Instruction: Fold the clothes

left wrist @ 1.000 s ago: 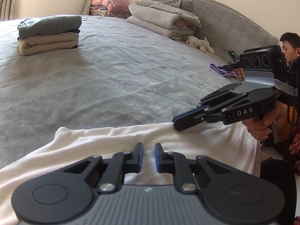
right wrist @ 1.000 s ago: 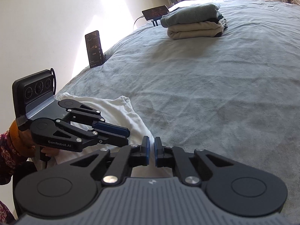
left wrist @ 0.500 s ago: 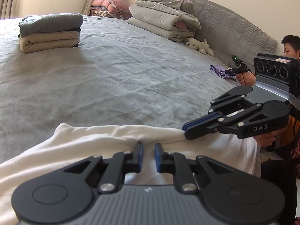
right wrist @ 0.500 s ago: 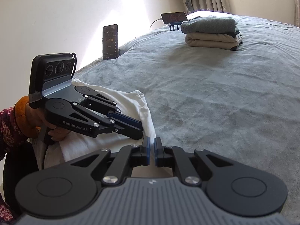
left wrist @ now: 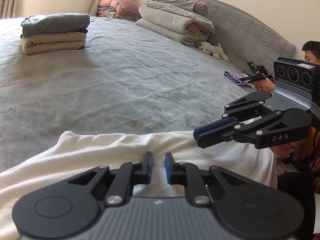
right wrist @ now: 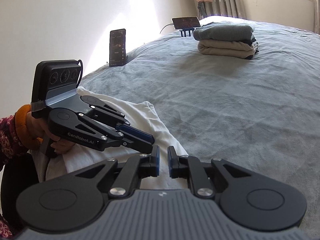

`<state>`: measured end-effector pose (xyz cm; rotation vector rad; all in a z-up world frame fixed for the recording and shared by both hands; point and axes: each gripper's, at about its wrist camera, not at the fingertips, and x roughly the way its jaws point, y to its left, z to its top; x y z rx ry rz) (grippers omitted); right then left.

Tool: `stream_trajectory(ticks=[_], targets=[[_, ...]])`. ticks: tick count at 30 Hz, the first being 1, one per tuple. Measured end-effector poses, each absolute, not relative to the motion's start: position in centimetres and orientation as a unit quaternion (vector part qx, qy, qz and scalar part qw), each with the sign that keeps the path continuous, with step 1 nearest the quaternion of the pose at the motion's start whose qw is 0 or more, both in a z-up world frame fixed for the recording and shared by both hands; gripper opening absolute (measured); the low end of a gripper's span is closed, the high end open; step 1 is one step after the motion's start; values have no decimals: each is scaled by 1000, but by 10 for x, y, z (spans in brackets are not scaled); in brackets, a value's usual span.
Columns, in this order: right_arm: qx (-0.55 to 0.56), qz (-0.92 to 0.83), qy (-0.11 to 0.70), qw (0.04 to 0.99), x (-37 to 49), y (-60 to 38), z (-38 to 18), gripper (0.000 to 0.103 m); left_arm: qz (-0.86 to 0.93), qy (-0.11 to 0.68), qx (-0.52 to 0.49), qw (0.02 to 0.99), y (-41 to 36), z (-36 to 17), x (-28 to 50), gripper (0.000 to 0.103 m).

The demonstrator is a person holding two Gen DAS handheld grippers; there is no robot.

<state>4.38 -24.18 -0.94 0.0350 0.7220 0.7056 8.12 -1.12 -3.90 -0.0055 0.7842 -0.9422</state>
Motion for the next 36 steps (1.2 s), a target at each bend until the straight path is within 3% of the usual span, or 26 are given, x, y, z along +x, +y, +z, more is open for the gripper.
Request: stream_trajectory(ticks=[5,7,10,14,19,22,23,30,34,36], targets=[[28,318,363,876,53,-247,-18,22,-425,374,-34,824,2,-32,88,16],[33,315,361,877,51,-251,-19,37,-408,366,-43,835,12,-26,92,20],[36,314,359,878,49,-253,-19,37,-378,353,-48,855,26,-20,97,21],[40,308,360,880,48,-260,-17,37,-332,338,-45,879,42,-17,107,31],[51,287,363,885,48,-276,-15,37,-315,358,-50,878,47,-27,120,31],[54,272,365,889,42,-284,-15,37,-319,362,-44,875,41,-31,123,25],[56,265,365,891,40,-287,-15,37,-322,361,-41,874,39,-31,123,5],[80,177,350,917,13,-327,-13,37,-288,305,-10,908,35,-20,110,5],[89,113,357,923,-5,-354,-12,39,-272,332,16,903,27,-28,114,14],[88,89,359,925,-16,-362,-10,42,-262,320,23,910,26,-21,108,33]])
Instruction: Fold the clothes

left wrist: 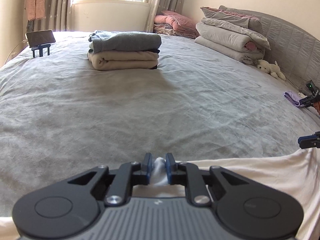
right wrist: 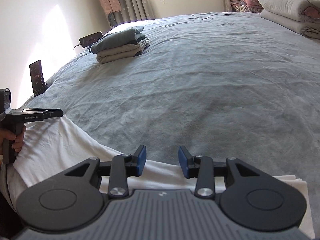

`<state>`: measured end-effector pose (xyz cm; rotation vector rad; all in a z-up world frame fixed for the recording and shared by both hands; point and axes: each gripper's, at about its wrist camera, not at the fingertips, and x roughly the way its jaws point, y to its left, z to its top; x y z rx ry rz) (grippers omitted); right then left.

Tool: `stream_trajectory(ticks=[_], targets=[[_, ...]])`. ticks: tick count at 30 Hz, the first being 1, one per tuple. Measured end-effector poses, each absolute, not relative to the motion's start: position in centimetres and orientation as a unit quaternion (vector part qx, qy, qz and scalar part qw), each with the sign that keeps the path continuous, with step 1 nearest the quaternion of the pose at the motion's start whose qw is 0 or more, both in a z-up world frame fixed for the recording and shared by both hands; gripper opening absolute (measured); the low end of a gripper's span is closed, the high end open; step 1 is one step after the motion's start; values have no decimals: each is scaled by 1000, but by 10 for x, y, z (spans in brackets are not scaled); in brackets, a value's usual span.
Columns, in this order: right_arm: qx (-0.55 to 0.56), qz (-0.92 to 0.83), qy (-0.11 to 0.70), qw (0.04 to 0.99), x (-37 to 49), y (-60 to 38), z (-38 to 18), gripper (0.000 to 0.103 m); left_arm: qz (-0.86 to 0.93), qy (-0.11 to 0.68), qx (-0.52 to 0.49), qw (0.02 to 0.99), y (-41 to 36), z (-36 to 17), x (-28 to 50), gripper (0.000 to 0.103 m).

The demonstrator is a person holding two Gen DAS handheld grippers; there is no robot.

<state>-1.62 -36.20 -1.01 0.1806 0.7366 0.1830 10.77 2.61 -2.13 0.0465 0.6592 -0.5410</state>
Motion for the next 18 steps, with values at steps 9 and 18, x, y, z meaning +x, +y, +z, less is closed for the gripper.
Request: stream_trajectory(ticks=[9,18], targets=[[97,3,353,931,-66,-387,-1,56,-278,296,49,913,9,1,66,42],[88,-59,364,925,-99,-398,-1,61,-318,311,48,894,-15,-3,29,46]])
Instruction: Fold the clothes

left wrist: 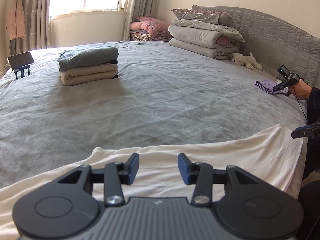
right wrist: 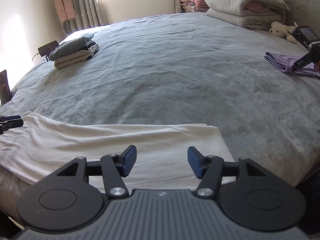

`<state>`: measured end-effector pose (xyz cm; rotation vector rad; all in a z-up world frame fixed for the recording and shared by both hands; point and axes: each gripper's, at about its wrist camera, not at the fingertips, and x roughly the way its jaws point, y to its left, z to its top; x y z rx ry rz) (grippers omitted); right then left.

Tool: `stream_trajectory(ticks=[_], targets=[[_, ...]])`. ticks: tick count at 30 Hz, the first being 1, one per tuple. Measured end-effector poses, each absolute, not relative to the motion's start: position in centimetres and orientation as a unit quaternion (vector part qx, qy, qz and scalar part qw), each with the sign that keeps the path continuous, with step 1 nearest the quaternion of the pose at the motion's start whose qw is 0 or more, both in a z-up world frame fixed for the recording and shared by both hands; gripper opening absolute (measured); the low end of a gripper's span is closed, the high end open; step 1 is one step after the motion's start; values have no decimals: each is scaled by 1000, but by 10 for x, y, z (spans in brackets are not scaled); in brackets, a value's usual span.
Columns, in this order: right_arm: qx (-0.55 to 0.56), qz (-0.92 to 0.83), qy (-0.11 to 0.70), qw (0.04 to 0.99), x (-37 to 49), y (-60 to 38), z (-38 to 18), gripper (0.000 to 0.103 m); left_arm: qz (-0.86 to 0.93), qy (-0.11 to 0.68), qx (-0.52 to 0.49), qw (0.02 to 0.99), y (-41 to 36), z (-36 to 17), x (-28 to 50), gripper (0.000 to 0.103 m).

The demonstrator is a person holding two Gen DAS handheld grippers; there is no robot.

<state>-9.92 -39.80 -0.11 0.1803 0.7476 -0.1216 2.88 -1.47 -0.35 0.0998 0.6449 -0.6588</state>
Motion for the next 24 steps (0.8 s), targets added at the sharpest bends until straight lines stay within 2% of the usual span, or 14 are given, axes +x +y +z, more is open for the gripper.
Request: stream_trajectory(ticks=[10,19,21,24], targets=[[107,-119,385,909,-108,-415,-14,63,-301,348,-1,888,-9,-14,13,60],[122,-125,388,905,-105,-415,-24,66,-306,352,-11,884,-7,-20,12,62],[116,-124,389,905,-104,-413,-24,60,-308,351,-13,884,-6,-21,12,63],[119,-114,388,907,-102,-410,-23,36,-309,351,-17,884,-5,-21,13,63]])
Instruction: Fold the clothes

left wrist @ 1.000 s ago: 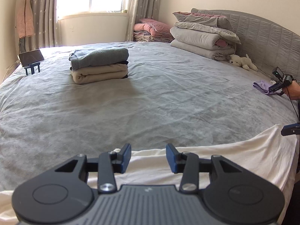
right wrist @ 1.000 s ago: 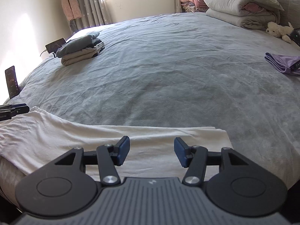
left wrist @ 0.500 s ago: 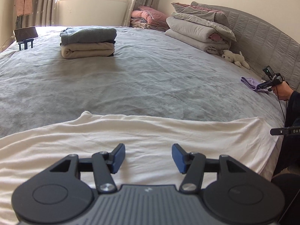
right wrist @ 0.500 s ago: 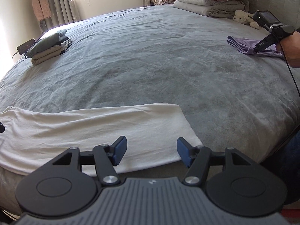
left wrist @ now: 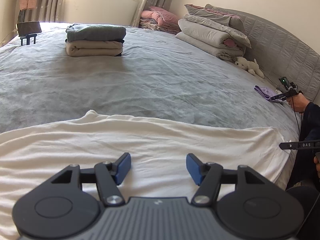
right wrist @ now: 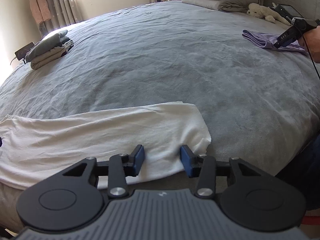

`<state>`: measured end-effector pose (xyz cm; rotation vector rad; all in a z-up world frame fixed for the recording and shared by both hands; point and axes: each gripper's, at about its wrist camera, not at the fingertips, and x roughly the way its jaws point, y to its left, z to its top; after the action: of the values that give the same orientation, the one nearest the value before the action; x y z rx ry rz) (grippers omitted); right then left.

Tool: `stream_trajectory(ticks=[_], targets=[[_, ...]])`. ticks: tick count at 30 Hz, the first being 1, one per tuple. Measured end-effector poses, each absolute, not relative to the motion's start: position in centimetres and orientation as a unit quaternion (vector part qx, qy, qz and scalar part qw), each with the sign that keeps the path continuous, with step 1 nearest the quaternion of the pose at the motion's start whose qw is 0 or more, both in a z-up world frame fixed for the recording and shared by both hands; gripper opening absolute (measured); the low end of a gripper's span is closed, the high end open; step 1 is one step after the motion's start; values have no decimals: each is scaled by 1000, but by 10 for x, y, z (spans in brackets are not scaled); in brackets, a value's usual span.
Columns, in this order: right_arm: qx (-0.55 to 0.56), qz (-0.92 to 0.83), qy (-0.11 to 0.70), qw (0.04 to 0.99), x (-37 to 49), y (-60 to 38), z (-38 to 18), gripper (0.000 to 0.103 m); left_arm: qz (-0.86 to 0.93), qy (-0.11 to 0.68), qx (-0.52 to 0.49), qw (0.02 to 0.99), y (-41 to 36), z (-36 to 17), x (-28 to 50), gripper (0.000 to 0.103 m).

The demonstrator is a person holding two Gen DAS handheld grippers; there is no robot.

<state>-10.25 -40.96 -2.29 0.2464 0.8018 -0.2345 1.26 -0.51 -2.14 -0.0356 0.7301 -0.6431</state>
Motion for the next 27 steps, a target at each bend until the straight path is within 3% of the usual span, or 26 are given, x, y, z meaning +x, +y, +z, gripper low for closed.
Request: stream_trajectory(ticks=[1,3,27], targets=[[121,-110,388,907,-102,-409,-22,23,-309,351,-18,884,-5,-21,13,63],[124,-107,385,908,-101,-406,-20,8,-310,351,-20,884,-3,-21,13,63],[58,93,335,936,-40,-280,38,4,-327,366,-102,865,25,-17,25,61]])
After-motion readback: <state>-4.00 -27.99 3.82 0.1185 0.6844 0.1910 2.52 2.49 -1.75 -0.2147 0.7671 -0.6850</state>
